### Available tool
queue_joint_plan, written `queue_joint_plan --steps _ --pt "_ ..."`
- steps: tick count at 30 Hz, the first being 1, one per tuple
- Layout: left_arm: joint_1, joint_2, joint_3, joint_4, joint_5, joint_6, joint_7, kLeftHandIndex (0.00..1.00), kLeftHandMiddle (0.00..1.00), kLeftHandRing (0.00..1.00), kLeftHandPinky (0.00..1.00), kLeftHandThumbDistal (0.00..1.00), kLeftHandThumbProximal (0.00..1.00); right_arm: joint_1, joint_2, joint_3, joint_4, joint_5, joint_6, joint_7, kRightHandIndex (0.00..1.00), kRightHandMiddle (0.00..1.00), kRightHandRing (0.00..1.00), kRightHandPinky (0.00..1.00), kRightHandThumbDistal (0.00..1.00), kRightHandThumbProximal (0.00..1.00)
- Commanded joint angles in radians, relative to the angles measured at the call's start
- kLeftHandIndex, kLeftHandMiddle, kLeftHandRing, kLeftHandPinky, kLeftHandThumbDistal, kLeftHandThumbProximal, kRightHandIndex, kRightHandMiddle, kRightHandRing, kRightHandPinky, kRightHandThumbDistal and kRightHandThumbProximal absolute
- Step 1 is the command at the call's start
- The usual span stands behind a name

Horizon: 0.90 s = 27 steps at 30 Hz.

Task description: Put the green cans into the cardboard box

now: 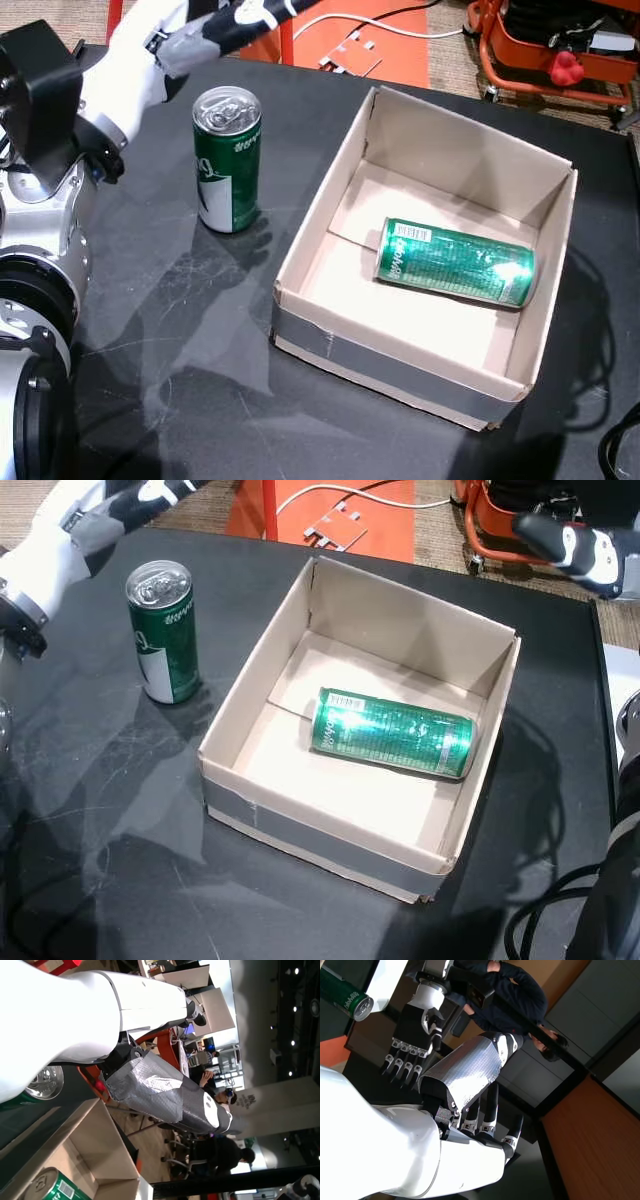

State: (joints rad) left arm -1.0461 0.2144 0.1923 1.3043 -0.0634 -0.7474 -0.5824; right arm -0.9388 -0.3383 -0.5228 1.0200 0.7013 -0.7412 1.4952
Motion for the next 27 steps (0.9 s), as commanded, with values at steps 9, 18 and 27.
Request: queue_joint_plan --steps 9,18,27 --pt "0.022 -0.032 -0.064 0.003 0.087 -0.044 0.086 1.0 1.0 1.0 1.0 1.0 0.53 0.02 0.003 -0.025 -0.01 0.002 -0.07 -0.045 0.54 0.44 0.5 0.77 0.95 0.7" --pt "0.03 -0.046 -0.078 0.006 0.115 -0.043 0.081 1.0 1.0 1.0 1.0 1.0 0.48 -0.021 -0.009 -0.068 0.05 0.029 -0.079 0.051 0.51 0.41 0.47 0.76 0.88 0.72" --pt "0.034 -0.033 -0.14 0.011 0.192 -0.054 0.158 1.0 1.0 1.0 1.0 1.0 0.52 -0.025 -0.014 -0.081 0.068 0.04 -0.07 0.079 0.49 0.37 0.44 0.77 0.82 0.74"
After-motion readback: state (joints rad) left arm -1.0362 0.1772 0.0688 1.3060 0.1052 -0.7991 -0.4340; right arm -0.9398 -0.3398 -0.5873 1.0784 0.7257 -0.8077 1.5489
